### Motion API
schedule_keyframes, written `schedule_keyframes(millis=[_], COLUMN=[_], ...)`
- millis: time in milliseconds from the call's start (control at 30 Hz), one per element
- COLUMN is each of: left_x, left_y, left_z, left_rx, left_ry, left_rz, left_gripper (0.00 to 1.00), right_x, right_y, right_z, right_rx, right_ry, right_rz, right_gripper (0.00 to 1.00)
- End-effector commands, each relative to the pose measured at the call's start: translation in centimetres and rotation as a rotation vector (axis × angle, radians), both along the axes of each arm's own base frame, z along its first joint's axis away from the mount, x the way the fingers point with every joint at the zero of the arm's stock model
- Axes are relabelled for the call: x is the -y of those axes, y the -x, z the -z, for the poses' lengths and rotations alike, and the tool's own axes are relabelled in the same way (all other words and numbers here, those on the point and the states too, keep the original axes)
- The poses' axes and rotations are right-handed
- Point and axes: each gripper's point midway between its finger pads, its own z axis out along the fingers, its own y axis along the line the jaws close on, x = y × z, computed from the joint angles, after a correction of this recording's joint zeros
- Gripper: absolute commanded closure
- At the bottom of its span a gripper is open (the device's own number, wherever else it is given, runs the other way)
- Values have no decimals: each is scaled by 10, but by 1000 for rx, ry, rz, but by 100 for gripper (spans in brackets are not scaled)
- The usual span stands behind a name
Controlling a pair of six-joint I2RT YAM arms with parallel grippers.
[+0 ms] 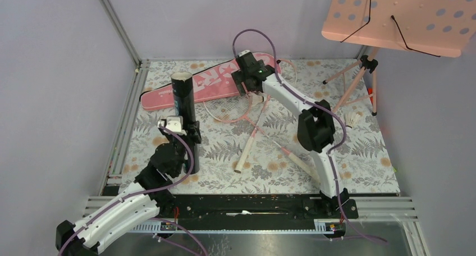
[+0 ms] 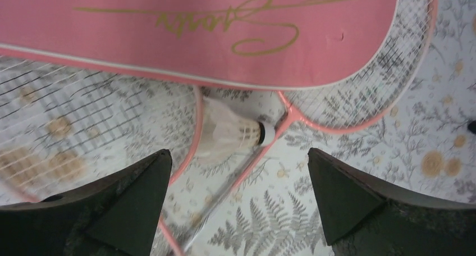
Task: Pack up the badminton gear
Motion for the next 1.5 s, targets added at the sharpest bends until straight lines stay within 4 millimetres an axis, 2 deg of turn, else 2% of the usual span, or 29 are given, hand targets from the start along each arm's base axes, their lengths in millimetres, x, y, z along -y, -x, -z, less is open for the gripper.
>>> schedule_keyframes(millis=[0, 133, 267, 367, 533, 633, 700, 1067, 1300, 1367, 1433, 1467], left_x=[-3, 0, 4, 5, 5, 5, 5, 6, 6, 6, 7, 7], left_y=[-3, -4, -5, -4, -5, -4, -3, 0, 1, 1, 2, 2], left_z=[-37, -37, -36, -37, -36, -37, -38, -41, -41, -41, -41, -41], left_rx=[84, 84, 84, 89, 93, 94, 100, 116, 116, 116, 118, 119], left_ry=[80, 74, 68, 73, 71, 72, 77, 88, 84, 80, 76, 75], left_rz=[-32, -17, 1, 5, 7, 11, 14, 33, 36, 42, 48, 49], left_gripper=[79, 79, 79, 79, 79, 80, 80, 80, 81, 81, 81, 81], right_x=[11, 12, 13, 10, 7, 10, 11, 18, 17, 14, 11, 12], right_y=[-30, -38, -38, -34, -28, -27, -24, -19, -23, -25, -26, -26], right_z=[1, 29, 43, 51, 53, 50, 50, 68, 68, 66, 59, 54], right_rx=[46, -2, -38, -68, -97, -102, -113, -157, -137, -128, -113, -100], right_ry=[178, 265, 307, 301, 290, 304, 307, 350, 343, 325, 302, 298], right_rz=[-29, -58, -89, -116, -142, -142, -147, -137, -130, -126, -119, -114], right_gripper=[4, 13, 24, 28, 32, 49, 56, 57, 80, 90, 100, 100])
